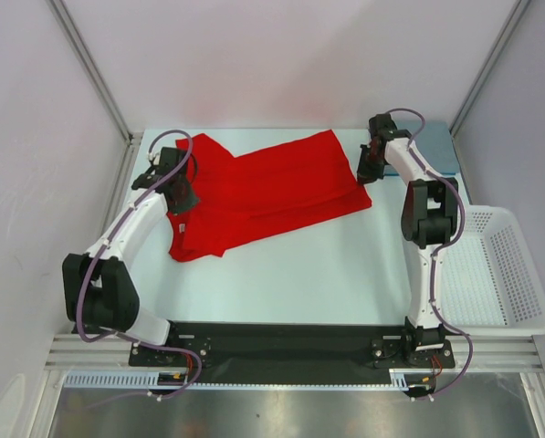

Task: Fold and stack the t-shirts
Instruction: Fold the tshirt

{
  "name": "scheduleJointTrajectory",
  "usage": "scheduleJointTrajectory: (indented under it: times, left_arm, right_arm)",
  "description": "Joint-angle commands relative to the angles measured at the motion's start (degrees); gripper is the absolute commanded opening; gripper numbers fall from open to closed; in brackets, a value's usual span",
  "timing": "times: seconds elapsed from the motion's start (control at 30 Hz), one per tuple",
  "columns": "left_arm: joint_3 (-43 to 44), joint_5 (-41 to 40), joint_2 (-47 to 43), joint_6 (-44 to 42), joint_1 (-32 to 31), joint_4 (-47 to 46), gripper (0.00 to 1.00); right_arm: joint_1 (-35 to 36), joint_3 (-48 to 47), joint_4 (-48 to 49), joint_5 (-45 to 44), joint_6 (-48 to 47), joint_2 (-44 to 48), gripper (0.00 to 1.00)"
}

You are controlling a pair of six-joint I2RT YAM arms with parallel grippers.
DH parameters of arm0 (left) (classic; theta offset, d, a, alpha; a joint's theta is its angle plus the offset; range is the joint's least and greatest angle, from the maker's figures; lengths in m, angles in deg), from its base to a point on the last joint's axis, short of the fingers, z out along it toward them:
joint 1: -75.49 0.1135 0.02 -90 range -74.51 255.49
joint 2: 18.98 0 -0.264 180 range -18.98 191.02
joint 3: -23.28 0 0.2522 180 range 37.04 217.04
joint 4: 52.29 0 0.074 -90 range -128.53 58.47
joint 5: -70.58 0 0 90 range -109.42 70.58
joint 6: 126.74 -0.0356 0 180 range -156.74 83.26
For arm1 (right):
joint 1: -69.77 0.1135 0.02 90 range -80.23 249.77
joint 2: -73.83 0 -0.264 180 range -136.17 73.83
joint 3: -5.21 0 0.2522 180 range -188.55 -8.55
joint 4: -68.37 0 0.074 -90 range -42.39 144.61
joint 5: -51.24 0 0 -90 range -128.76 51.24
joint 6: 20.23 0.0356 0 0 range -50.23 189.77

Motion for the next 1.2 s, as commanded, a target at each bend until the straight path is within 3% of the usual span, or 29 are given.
scheduleJointTrajectory:
  times: [0.0,0.43,0.6,0.63,0.67,0.7,0.73,0.87,1.0,1.1,1.17]
  left_arm:
    - [2.99,0.24,0.83,-1.68,1.19,-2.08,0.00]
    - [7.30,1.56,6.98,-4.14,2.25,-2.78,0.00]
    - [9.40,1.03,9.53,-5.89,2.86,-2.08,0.02]
    - [10.71,-1.06,10.06,-6.25,2.86,-1.56,0.10]
    - [11.60,-2.56,10.50,-6.69,2.86,-0.94,0.32]
    - [13.09,-4.22,10.59,-9.30,2.86,-1.02,0.37]
    - [14.41,-5.81,10.68,-10.02,2.86,-0.42,0.51]
    - [18.99,-10.12,8.07,-13.63,2.51,5.74,0.68]
    - [10.59,-4.52,-1.06,-12.59,2.51,6.01,0.71]
    - [-0.38,3.56,-9.41,-10.83,2.60,3.12,0.64]
    - [-5.68,6.90,-12.42,-9.51,2.69,1.36,0.49]
  right_arm:
    - [-0.11,-4.32,-1.38,0.56,0.38,-1.50,0.13]
    - [-0.11,-9.16,-3.93,0.91,0.64,-5.19,0.15]
    - [0.06,-11.09,-4.28,1.53,1.26,-6.33,0.23]
    - [0.07,-11.53,-4.37,1.70,1.43,-6.59,0.25]
    - [0.07,-12.15,-5.15,1.70,1.35,-6.86,0.29]
    - [0.07,-14.07,-5.77,1.79,1.35,-7.47,0.32]
    - [0.07,-15.22,-6.64,1.71,1.17,-7.74,0.34]
    - [0.07,-20.06,-11.30,0.21,0.56,-7.13,0.48]
    - [0.76,-17.52,-10.70,-1.02,0.12,-1.34,0.54]
    - [4.09,-11.82,-8.16,1.43,0.47,4.81,0.55]
    - [6.47,-3.86,-2.83,4.41,2.13,9.98,0.55]
